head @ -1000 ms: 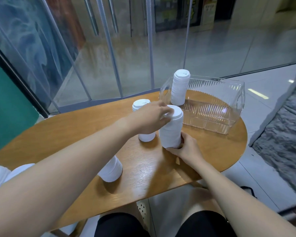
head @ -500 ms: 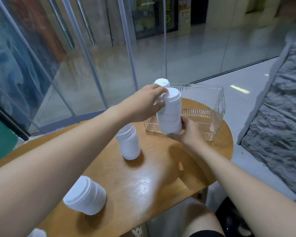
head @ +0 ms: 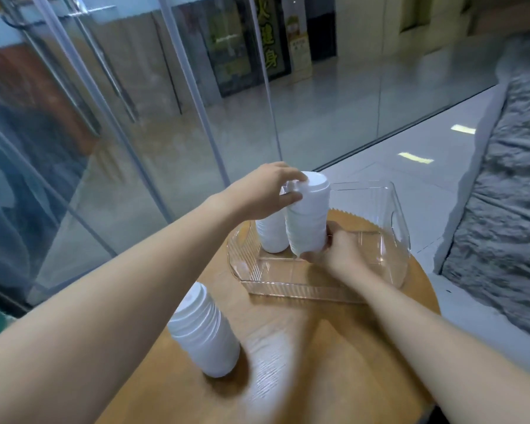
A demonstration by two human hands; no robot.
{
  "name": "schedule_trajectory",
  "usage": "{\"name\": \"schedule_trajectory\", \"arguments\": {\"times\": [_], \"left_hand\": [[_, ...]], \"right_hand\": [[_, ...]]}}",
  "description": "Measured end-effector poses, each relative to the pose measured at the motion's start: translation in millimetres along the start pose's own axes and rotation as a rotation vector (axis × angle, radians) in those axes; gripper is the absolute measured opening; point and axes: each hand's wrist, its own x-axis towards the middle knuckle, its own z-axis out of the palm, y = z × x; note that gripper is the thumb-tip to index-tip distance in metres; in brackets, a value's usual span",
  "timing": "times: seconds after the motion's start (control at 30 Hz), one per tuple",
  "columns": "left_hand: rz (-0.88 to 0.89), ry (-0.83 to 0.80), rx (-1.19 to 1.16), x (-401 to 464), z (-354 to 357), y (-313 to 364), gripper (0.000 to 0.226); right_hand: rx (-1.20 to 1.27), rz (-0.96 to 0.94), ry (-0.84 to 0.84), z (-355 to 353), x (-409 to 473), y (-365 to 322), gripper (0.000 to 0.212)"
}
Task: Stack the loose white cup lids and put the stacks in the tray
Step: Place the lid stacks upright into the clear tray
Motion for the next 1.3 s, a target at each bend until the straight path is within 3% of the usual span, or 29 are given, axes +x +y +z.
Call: {"name": "schedule_trajectory", "arguments": {"times": [0.37, 0.6, 0.9, 1.13, 1.3], "left_hand": [[0.075, -0.029, 0.208, 30.4, 36.1, -49.3, 0.049], [0.068, -0.086, 0.235, 37.6, 48.5, -62.2, 0.052], [0.091, -0.08, 0.275, 50.4, 59.1, -65.7, 0.052], [0.095, -0.06, 0.271, 51.3, 61.5, -64.3, 0.045], [0.056, -0.026, 0.289, 46.7, 64.6, -65.6, 0.041]], "right_hand": [[-0.043, 0.071, -0.05, 18.0, 42.5, 22.4, 0.064], [-0.113, 0.077, -0.069, 11.3, 56.2, 32.1, 0.048], [-0.164, 0.123, -0.1, 22.0, 72.5, 46.9, 0.065], [-0.423, 0.094, -0.111, 31.2, 82.2, 53.5, 0.061], [-0.558, 0.06, -0.104, 35.8, 86.0, 55.1, 0.071]]}}
